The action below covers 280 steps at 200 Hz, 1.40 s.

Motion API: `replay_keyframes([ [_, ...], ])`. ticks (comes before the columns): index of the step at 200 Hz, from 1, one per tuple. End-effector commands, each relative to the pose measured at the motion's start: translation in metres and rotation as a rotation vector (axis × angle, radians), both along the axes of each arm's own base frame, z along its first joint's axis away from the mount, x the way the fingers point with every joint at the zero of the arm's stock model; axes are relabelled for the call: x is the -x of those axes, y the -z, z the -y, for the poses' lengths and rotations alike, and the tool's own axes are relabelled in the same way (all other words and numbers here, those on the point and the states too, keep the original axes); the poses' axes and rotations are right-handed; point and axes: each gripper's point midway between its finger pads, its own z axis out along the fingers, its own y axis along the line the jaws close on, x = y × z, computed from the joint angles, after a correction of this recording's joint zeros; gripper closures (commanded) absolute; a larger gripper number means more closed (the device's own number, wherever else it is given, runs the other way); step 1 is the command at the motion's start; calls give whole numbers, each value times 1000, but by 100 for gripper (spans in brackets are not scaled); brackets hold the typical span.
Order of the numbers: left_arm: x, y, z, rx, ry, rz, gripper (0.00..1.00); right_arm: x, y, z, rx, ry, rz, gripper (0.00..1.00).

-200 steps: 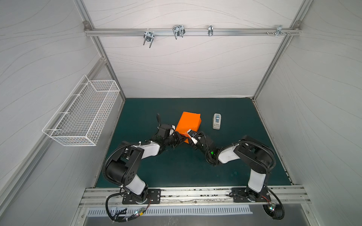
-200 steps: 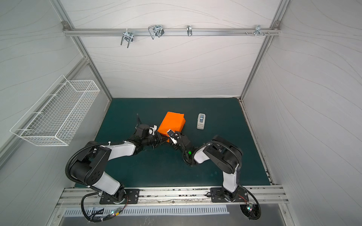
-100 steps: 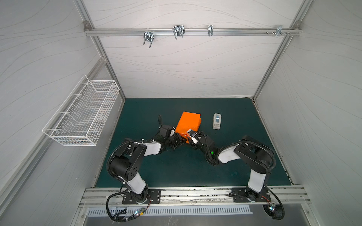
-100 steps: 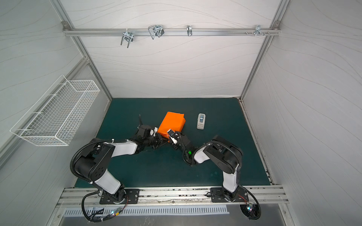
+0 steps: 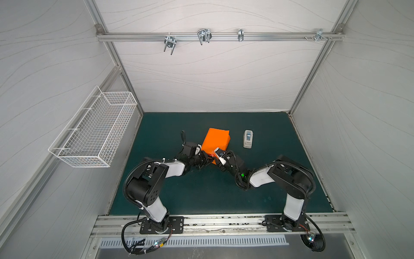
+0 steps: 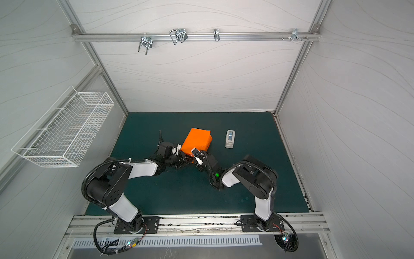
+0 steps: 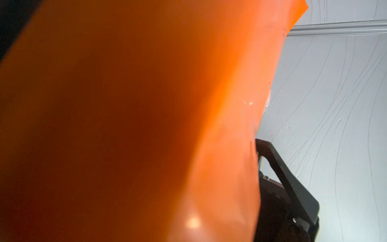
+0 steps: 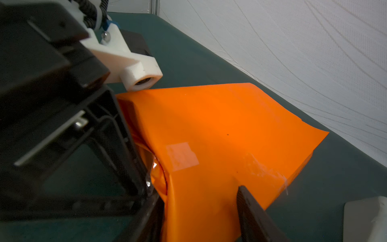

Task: Wrap a gift box in wrapping paper
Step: Stick the wrapping paper to the gift box.

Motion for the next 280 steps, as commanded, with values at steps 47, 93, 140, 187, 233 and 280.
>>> replay_keyframes([
  [47, -20, -9, 10, 36, 0, 37, 82, 8, 35, 7, 128, 49, -72, 43],
  [93, -29, -10, 14, 53, -19, 34, 82, 7, 33, 9, 173, 128, -49, 40],
  [140, -29, -7, 13, 56, -29, 24, 82, 4, 24, 19, 226, 231, -48, 33],
  [187, -29, -2, 11, 51, -33, 17, 82, 1, 4, 39, 248, 368, -92, 20],
  [233, -31, -3, 11, 53, -35, 17, 82, 6, -14, 45, 273, 406, -183, 14],
  [280, -32, -2, 12, 46, -30, 16, 82, 7, -21, 69, 288, 479, -305, 11],
])
